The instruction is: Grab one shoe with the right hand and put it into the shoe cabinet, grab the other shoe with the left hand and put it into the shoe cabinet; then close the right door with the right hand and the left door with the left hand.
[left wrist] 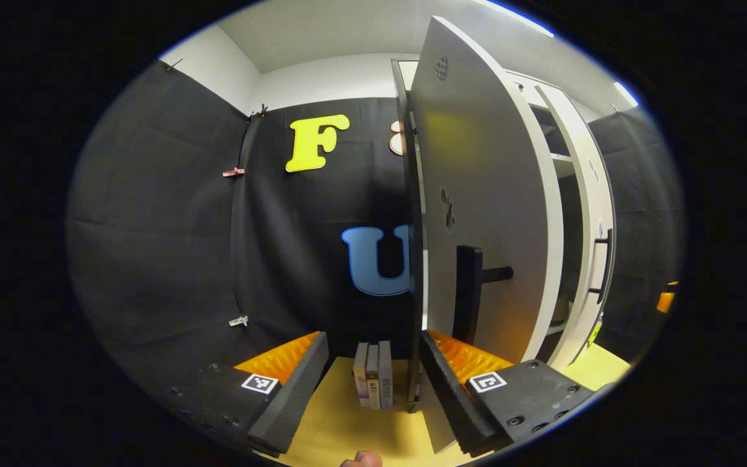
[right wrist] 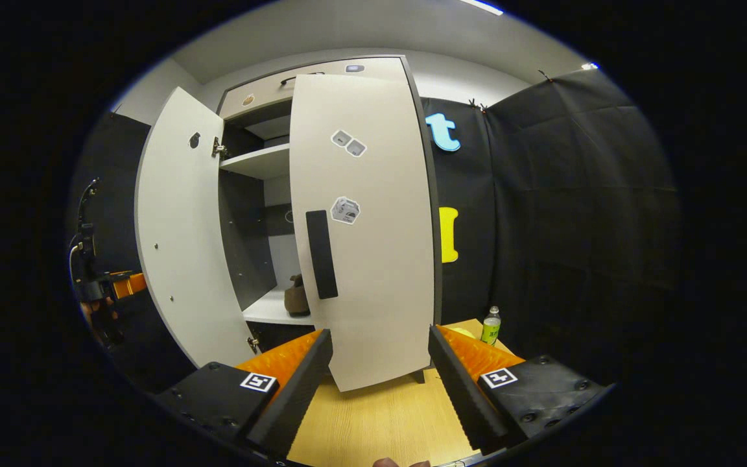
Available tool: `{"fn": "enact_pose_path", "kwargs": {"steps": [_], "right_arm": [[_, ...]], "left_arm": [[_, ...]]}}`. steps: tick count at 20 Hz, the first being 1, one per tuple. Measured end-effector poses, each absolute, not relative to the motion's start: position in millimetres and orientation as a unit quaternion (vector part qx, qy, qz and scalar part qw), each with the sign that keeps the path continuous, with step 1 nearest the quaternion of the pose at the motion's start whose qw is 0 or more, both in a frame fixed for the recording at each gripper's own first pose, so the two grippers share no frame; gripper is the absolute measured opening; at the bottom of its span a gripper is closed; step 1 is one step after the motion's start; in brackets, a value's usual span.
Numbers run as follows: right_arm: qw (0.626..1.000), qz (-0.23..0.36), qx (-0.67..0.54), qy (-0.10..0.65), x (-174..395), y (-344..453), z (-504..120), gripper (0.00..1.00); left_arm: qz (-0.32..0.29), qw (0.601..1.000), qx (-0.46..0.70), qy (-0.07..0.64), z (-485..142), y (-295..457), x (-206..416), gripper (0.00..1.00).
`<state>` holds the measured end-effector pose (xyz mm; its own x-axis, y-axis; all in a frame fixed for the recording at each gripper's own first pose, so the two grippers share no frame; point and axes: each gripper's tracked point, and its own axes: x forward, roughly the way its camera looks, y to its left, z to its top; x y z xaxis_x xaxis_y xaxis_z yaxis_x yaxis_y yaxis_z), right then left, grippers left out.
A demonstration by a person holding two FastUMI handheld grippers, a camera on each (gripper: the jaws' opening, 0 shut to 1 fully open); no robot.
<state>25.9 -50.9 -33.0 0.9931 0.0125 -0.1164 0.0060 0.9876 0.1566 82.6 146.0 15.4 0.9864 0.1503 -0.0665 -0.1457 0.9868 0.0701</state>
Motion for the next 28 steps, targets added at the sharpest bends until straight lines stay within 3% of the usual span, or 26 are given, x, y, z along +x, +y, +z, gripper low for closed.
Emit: {"fn": "enact_pose_path", "kwargs": {"steps": [6, 12, 14, 18, 28], "right_arm": [[0.996, 0.014, 0.077, 0.031, 30.0, -52.1, -21.0, 0.98], [0.996, 0.019, 0.076, 0.042, 39.1, -54.0, -31.0, 0.98], [0.994, 0.027, 0.094, 0.048, 39.4, -52.0, -29.6, 0.98], [0.994, 0.044, 0.08, 0.053, 39.5, -54.6, -25.4, 0.98], [0.998, 0.015, 0.052, 0.027, 41.9, -61.2, -9.6, 0.98]], "left_arm": [[0.065, 0.997, 0.012, 0.037, 12.6, 117.2, 85.5, 0.92], [-0.01, 0.999, 0.005, 0.036, 5.2, 32.2, 101.4, 0.91], [-0.023, 0.999, 0.002, 0.044, -1.1, 9.4, 102.8, 0.95], [-0.022, 0.999, 0.002, 0.048, -0.4, -8.9, 93.7, 0.96], [-0.013, 0.999, 0.014, 0.044, 1.5, -26.2, 54.1, 0.96]]}}
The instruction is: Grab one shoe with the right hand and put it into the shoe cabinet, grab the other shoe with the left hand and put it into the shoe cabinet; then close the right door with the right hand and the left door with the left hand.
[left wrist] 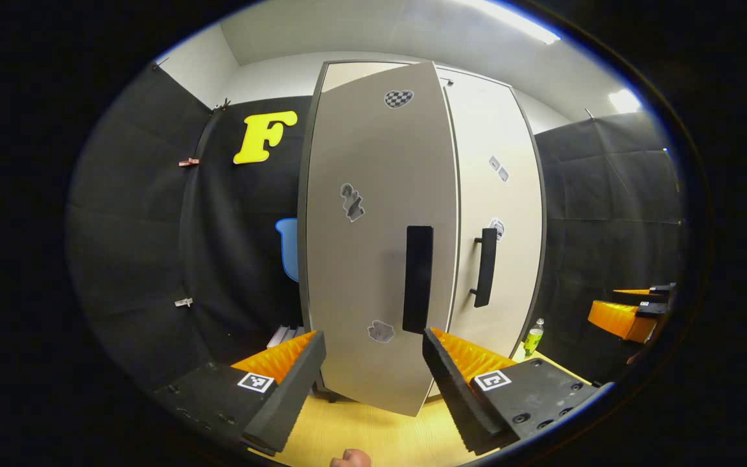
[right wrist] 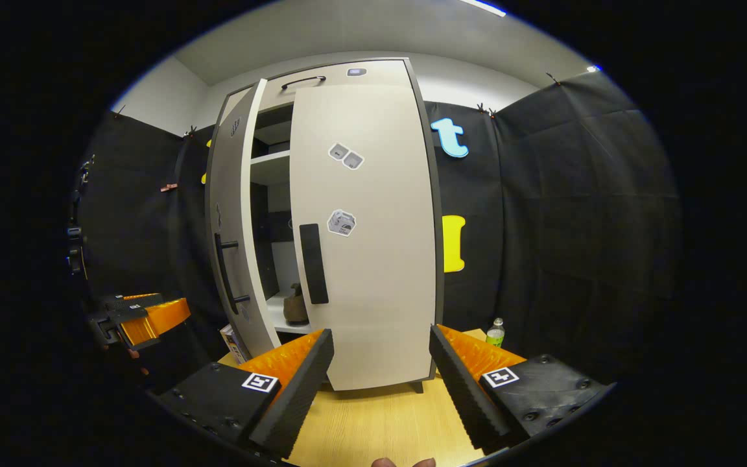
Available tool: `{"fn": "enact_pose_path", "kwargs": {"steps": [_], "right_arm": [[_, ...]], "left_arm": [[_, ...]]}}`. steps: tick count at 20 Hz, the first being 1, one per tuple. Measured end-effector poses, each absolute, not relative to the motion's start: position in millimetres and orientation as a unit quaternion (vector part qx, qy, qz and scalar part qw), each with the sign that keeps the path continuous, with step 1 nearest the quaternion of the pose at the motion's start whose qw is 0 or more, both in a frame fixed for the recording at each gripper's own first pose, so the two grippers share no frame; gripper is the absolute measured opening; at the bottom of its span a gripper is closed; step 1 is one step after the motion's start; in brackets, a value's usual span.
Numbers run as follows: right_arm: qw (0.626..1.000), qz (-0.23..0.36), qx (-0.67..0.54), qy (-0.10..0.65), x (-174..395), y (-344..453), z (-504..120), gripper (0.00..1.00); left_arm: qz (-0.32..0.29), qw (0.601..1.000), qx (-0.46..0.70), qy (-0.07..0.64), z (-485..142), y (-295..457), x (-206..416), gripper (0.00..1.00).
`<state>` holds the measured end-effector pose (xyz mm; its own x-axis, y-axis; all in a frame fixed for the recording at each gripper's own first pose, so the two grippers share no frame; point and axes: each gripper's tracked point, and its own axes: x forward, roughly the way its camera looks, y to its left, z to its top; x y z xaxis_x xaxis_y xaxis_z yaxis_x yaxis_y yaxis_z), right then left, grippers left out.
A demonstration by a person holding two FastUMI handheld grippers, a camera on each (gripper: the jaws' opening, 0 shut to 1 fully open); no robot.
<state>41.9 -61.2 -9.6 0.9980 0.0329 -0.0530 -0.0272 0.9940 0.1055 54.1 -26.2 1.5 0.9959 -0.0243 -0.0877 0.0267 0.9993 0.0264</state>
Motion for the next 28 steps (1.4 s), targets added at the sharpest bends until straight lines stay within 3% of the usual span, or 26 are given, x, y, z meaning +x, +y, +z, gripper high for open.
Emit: {"fn": "enact_pose_path", "kwargs": {"steps": [28], "right_arm": [[0.999, 0.031, 0.039, 0.018, 51.1, -49.3, -9.2, 0.98]], "left_arm": [[-0.012, 0.999, 0.031, 0.034, 0.5, -44.6, 54.3, 0.96]]}}
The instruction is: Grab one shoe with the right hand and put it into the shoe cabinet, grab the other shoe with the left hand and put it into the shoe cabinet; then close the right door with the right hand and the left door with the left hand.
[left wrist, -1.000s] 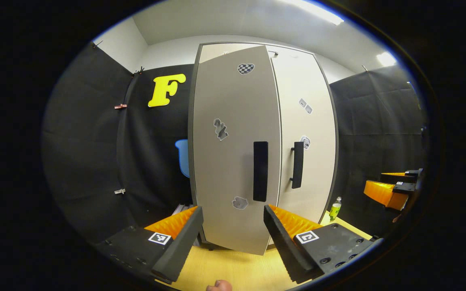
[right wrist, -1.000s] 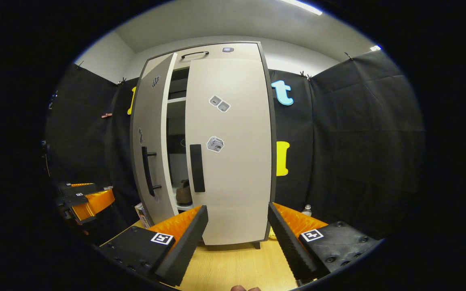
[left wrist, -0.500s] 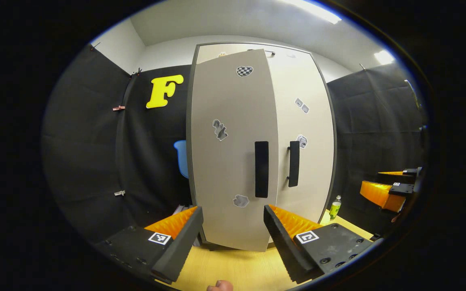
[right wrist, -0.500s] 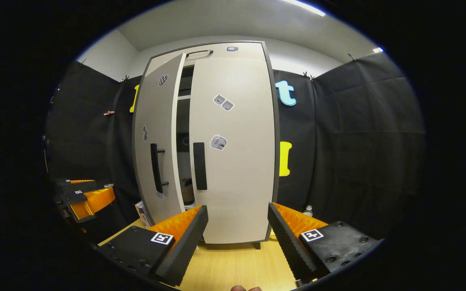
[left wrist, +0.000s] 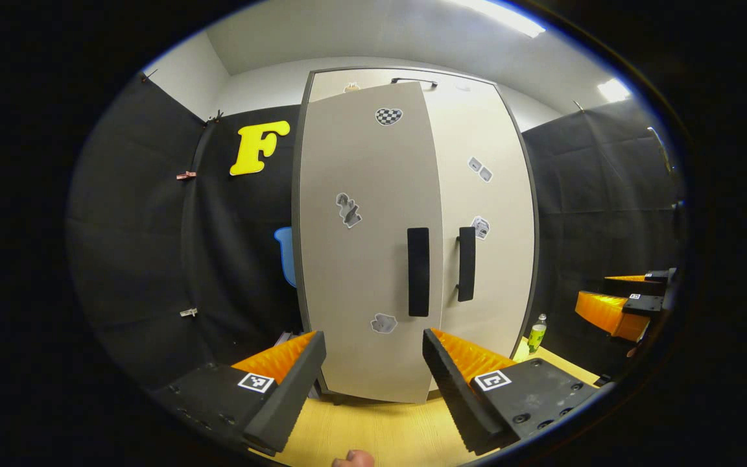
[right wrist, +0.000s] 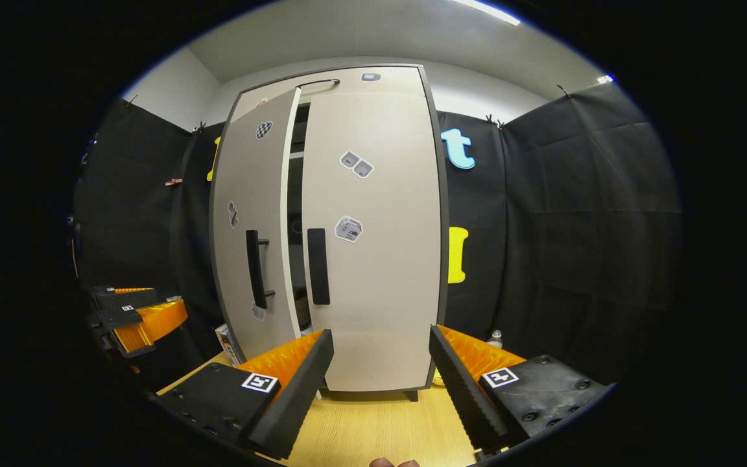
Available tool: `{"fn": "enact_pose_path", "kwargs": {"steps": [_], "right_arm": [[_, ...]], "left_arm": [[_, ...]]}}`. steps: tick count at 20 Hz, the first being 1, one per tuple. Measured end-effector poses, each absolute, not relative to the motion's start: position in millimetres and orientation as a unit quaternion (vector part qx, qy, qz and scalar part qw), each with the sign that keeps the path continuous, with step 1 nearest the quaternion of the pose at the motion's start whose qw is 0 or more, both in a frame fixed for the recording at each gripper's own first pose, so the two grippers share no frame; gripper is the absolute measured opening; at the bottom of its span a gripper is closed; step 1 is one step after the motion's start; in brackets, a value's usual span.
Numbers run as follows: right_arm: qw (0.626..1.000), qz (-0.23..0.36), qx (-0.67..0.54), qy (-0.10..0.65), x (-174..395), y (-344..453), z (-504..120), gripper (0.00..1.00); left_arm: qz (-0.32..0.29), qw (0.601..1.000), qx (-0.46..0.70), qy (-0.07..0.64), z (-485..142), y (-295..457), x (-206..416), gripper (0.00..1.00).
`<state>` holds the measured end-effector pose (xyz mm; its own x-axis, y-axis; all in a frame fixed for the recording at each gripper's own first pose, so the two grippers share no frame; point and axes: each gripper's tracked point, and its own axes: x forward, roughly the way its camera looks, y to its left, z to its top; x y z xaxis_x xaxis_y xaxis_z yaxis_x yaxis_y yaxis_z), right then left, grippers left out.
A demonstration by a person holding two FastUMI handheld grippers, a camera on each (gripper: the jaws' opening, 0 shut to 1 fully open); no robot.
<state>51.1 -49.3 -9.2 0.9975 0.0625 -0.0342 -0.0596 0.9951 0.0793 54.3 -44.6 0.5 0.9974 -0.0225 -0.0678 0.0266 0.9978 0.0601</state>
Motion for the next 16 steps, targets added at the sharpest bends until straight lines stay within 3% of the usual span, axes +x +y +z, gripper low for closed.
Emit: {"fn": "enact_pose_path", "kwargs": {"steps": [16], "right_arm": [[0.998, 0.051, 0.037, 0.026, 51.7, -42.5, -13.1, 0.98]], "left_arm": [[-0.007, 0.999, 0.031, 0.037, -2.4, -47.2, 56.3, 0.96]]}}
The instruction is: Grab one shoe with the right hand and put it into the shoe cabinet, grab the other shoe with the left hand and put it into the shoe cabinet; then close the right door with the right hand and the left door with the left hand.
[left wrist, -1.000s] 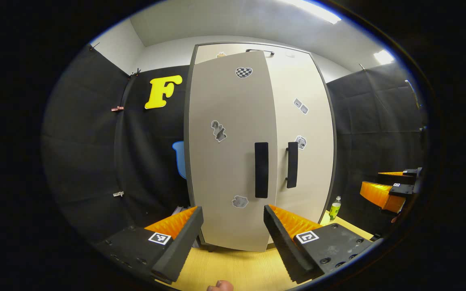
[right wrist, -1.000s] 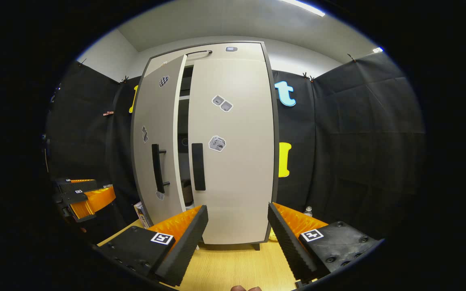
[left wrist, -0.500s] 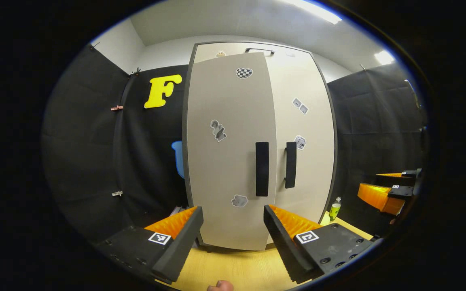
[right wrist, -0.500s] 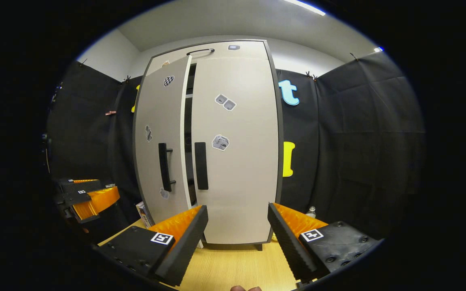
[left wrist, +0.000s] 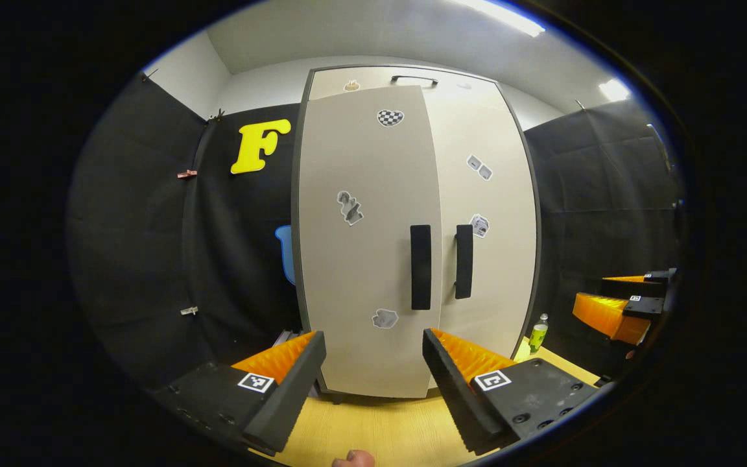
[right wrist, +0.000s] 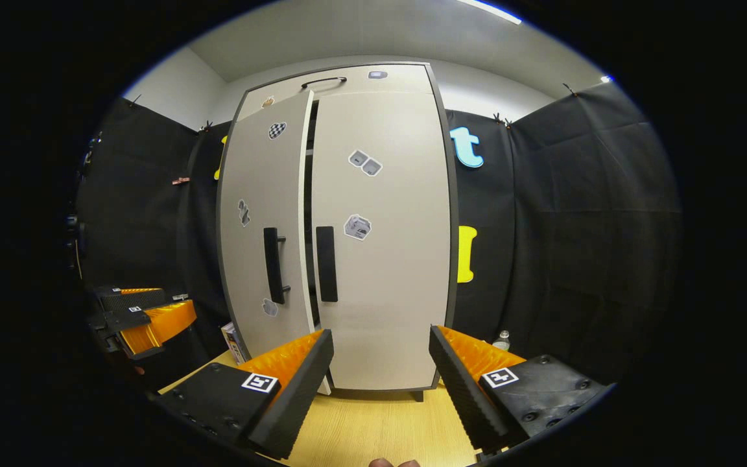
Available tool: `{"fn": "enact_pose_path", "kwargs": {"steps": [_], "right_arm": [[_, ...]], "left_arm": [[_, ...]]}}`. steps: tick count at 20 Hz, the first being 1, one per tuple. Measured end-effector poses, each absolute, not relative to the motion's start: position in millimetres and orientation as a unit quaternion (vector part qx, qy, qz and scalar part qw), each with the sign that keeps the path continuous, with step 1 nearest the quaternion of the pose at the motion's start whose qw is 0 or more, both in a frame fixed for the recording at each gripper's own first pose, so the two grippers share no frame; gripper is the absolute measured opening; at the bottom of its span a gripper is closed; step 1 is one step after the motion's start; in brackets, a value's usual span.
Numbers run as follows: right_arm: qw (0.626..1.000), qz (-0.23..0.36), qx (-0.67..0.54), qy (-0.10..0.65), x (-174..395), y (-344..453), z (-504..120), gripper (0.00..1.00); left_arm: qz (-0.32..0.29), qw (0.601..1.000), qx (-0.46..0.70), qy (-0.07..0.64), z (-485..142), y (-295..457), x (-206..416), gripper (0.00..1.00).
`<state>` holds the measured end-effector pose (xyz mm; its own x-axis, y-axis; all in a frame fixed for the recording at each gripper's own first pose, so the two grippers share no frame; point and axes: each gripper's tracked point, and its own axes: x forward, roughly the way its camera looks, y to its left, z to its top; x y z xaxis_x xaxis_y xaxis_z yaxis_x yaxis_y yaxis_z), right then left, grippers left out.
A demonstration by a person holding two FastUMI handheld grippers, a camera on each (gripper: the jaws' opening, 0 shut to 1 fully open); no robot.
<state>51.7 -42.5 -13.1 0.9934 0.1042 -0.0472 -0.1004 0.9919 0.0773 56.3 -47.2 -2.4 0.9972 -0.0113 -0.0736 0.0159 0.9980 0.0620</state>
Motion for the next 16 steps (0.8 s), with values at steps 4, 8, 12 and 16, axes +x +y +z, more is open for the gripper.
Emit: {"fn": "enact_pose_path", "kwargs": {"steps": [4, 8, 12, 16], "right_arm": [[0.998, 0.052, 0.036, 0.027, 51.6, -42.8, -13.4, 0.98], [0.998, 0.052, 0.037, 0.027, 53.4, -43.5, -13.3, 0.98], [0.998, 0.052, 0.038, 0.029, 53.2, -44.0, -13.6, 0.98], [0.998, 0.051, 0.037, 0.029, 53.4, -46.6, -15.3, 0.98]], "left_arm": [[-0.006, 0.999, 0.03, 0.038, -2.9, -47.4, 56.5, 0.96], [-0.005, 0.999, 0.03, 0.04, -4.0, -49.2, 56.7, 0.96], [-0.004, 0.999, 0.031, 0.04, -4.4, -50.9, 57.8, 0.95], [-0.004, 0.999, 0.03, 0.04, -5.6, -52.2, 57.4, 0.96]]}}
